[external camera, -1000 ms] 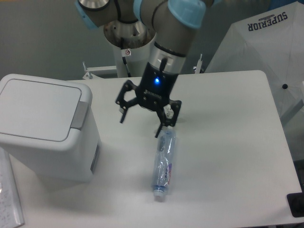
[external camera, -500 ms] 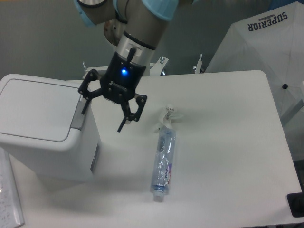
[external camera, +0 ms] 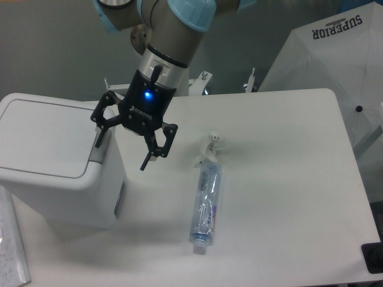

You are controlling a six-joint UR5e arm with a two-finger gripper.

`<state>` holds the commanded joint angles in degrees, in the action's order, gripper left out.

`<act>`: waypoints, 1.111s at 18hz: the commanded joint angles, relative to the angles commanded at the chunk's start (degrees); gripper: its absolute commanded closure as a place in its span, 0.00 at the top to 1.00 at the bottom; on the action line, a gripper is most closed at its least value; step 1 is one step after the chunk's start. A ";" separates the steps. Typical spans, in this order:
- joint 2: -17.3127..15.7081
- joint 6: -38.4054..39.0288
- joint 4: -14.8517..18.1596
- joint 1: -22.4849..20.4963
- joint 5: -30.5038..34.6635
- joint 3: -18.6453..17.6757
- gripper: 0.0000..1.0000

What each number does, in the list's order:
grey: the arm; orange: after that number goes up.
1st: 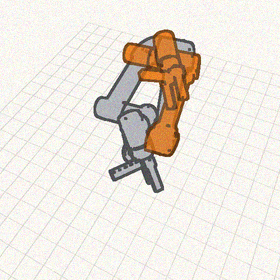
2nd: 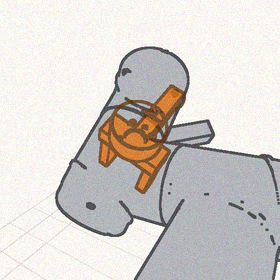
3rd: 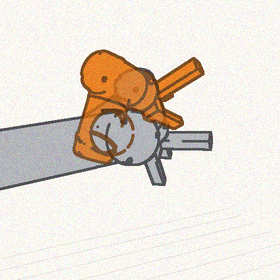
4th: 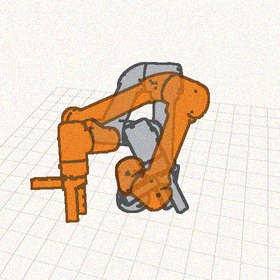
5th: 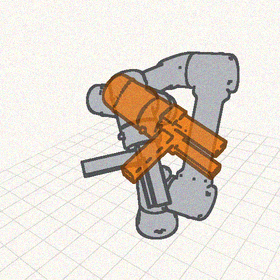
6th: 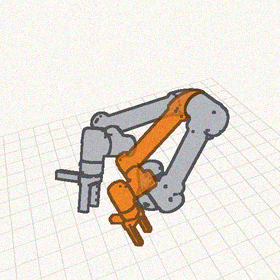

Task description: Open the trash can

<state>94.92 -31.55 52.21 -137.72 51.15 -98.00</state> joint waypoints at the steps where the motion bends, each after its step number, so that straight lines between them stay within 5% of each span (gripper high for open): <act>1: -0.09 -0.09 0.00 0.00 0.00 -0.26 1.00; 20: 0.26 0.00 -0.44 0.00 0.09 -1.67 1.00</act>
<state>95.19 -31.55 51.77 -137.72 51.24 -99.67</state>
